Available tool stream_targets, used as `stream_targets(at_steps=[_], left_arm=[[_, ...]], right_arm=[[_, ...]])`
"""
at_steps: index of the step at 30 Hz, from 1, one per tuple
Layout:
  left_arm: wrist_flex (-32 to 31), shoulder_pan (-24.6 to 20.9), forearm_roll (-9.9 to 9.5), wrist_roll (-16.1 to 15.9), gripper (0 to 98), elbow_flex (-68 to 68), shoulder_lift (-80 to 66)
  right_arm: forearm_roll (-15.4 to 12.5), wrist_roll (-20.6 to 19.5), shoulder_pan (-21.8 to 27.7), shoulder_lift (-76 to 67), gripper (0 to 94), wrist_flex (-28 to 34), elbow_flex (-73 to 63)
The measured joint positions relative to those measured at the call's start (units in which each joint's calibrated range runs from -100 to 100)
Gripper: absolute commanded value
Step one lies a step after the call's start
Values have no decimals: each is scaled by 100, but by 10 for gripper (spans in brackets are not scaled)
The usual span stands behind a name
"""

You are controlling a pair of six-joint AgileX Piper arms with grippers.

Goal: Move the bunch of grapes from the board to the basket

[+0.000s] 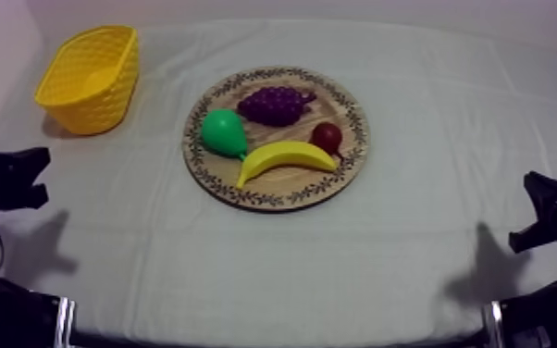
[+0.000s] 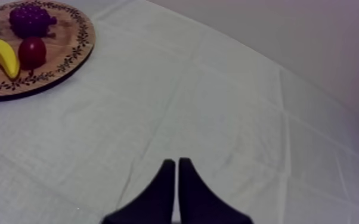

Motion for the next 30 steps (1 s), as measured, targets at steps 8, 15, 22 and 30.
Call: stream_targets(at_steps=[8, 15, 22, 30], left_arm=[[587, 430, -51, -477, 0, -1556, 1661], [1147, 856, -20, -848, 0, -2976, 3131], [1770, 1139, -15, -1089, 0, -4483, 4565], [2137, 1510, -116, -1376, 0, -5980, 6109]], right_arm=[[0, -6, 0, 0, 3, 0, 0], [0, -6, 0, 0, 3, 0, 0], [0, -8, 0, 0, 3, 0, 0], [0, -8, 0, 0, 3, 0, 0]])
